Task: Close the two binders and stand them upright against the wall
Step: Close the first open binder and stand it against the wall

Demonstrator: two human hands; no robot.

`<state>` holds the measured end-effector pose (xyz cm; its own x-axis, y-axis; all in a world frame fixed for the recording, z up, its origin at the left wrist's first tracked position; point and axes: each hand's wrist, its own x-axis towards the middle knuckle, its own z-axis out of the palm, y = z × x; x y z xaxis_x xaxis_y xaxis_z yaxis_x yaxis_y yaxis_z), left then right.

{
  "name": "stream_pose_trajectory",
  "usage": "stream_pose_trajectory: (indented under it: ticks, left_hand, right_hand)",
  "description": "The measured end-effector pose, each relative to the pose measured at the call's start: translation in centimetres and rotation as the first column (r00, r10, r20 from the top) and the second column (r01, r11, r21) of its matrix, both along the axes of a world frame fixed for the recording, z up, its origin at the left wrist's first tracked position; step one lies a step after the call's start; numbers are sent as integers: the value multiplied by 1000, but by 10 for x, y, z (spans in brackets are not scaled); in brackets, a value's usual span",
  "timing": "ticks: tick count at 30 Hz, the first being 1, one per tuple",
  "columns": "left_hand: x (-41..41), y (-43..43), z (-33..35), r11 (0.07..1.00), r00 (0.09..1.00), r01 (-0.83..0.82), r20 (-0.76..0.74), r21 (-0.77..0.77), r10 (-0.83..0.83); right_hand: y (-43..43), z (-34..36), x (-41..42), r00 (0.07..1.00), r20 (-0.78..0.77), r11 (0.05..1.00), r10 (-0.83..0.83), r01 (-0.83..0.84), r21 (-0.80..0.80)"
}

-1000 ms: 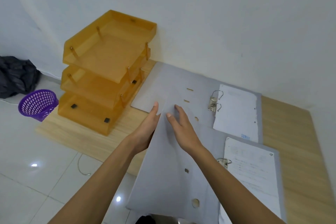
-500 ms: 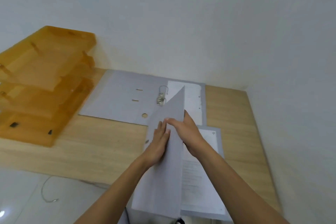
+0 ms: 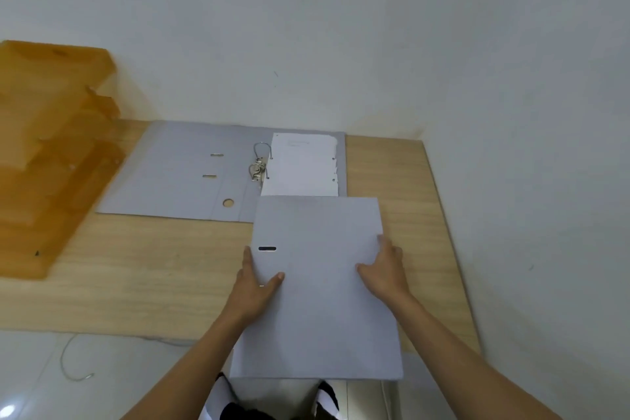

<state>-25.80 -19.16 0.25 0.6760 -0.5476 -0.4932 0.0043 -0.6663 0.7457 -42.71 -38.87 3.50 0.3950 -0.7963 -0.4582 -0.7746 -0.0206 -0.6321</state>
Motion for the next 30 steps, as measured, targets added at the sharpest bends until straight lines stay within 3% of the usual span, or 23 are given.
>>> stream_pose_trajectory:
  ticks: [3,8,14,18,22,26,30]
  left_hand:
    - [-3,4,-21,999,999,-35,-9,18,36]
    - [-5,0,-12,999,999,-41,-14,4,41]
    - [-17,-2,-5,998,1000,-6,8,55,6]
    - [-18,-7,0,984,985,-146,-77,101,154]
    - [-4,-10,0,933,878,-352,-317,82,359]
    - [-16,-28,27,931,832,-359,-475,-64,288]
    - [-26,-48,54,944,750,-263,-658,-198,71]
  right_hand:
    - [11,-14,7,942,-217,967,255,-253,34]
    - [26,-22,24,814,-170,828,555,-561,14]
    - [27,-49,2,711,-247,750,658,-650,125]
    - [23,-51,-6,773,-179,794,608,-588,157]
    - [19,-45,-3,873,-64,857,484,-457,239]
    - [18,-35,-5,953,22,905,301,-293,308]
    - [13,-7,-4,986,126,914,110,-151,378]
